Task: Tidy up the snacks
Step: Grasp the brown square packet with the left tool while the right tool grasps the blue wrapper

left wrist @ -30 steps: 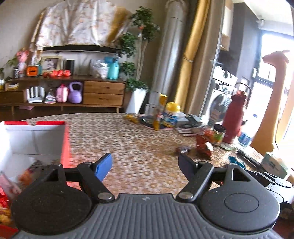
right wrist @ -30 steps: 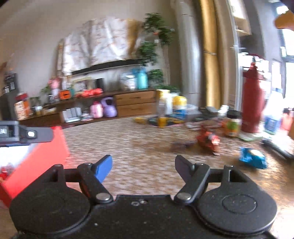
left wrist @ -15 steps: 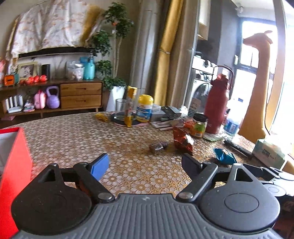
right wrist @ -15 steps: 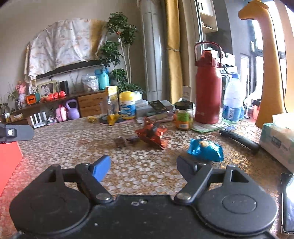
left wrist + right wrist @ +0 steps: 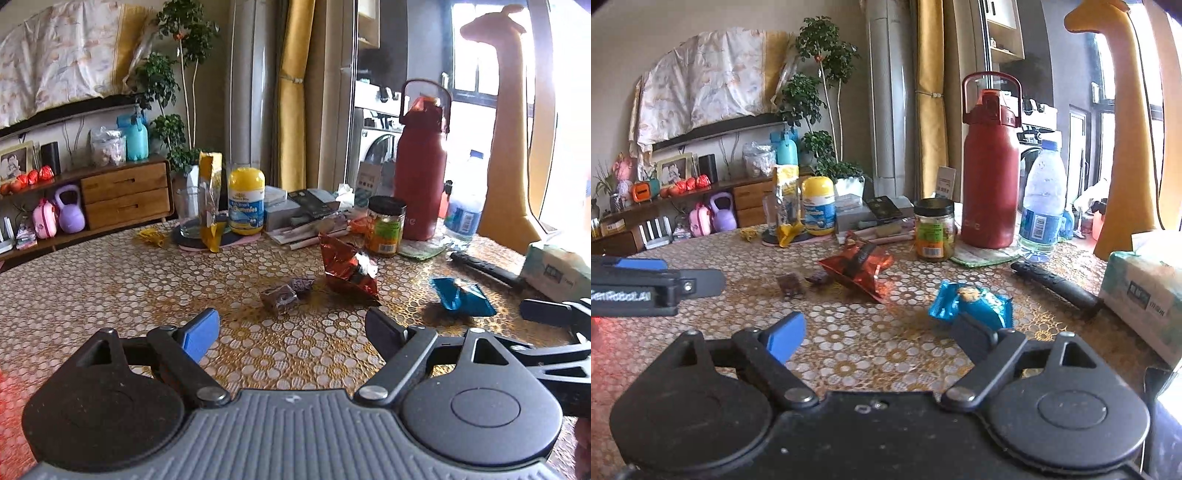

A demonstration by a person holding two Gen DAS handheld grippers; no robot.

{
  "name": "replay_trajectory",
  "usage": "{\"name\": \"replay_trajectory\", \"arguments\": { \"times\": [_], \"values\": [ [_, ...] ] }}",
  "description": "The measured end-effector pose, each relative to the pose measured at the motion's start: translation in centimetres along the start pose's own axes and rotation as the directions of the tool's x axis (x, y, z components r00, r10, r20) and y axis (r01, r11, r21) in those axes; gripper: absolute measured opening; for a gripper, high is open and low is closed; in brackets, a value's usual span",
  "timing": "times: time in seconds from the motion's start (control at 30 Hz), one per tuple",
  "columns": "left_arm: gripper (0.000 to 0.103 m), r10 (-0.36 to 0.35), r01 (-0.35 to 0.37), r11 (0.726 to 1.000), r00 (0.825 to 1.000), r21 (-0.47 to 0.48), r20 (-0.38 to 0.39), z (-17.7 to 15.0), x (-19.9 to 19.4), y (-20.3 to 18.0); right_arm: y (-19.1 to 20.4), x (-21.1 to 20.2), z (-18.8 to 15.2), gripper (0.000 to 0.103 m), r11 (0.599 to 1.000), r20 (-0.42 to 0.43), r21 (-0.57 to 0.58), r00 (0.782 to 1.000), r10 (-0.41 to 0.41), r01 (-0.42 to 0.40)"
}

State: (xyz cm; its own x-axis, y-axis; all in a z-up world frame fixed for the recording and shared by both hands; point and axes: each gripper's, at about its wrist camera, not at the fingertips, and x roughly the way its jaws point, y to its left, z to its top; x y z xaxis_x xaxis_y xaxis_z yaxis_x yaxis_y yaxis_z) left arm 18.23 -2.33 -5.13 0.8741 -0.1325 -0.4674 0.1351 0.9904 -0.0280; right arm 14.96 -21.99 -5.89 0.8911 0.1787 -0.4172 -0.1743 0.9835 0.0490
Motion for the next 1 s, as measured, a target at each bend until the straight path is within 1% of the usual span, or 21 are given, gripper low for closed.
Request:
{"name": "replay_trajectory", "arguments": {
  "times": [0.13,0.23,0.33,0.47,0.63,0.8,1.0],
  "values": [
    [0.086,0.019,-0.019,1.0,1.0,0.012,-0.023,0.2,2.8,-0.3,-1.0,1.0,0.2,0.087,1.0,-0.007,-0.008,1.0,-0.012,0.012],
    [0.086,0.047,-0.046,0.999,0.998,0.016,-0.052,0.5,5.1,-0.5,-1.6,1.7,0.5,0.088,0.999,-0.015,-0.022,1.0,-0.026,0.026],
    [0.086,0.048,-0.048,0.999,0.996,-0.003,-0.074,0.9,7.3,-0.4,-2.2,2.5,0.9,0.089,0.999,-0.017,-0.044,0.999,-0.032,0.031],
    [0.086,0.062,-0.061,0.998,0.993,0.012,-0.097,1.4,10.0,-0.7,-3.0,4.0,1.6,0.09,0.996,-0.025,-0.082,0.998,-0.05,0.047],
    [0.086,0.103,-0.101,0.995,0.986,0.023,-0.134,1.6,12.8,-1.0,-4.2,6.1,2.2,0.09,0.991,-0.033,-0.118,0.998,-0.06,0.055],
    [0.086,0.135,-0.137,0.991,0.978,-0.003,-0.158,1.2,14.6,-0.6,-5.1,8.2,2.1,0.09,0.986,-0.071,-0.162,0.997,-0.039,0.027],
    [0.086,0.172,-0.189,0.978,0.969,-0.083,-0.177,1.0,15.7,0.5,-5.3,9.5,1.9,0.09,0.979,-0.087,-0.203,0.996,-0.028,0.01]
  ]
}}
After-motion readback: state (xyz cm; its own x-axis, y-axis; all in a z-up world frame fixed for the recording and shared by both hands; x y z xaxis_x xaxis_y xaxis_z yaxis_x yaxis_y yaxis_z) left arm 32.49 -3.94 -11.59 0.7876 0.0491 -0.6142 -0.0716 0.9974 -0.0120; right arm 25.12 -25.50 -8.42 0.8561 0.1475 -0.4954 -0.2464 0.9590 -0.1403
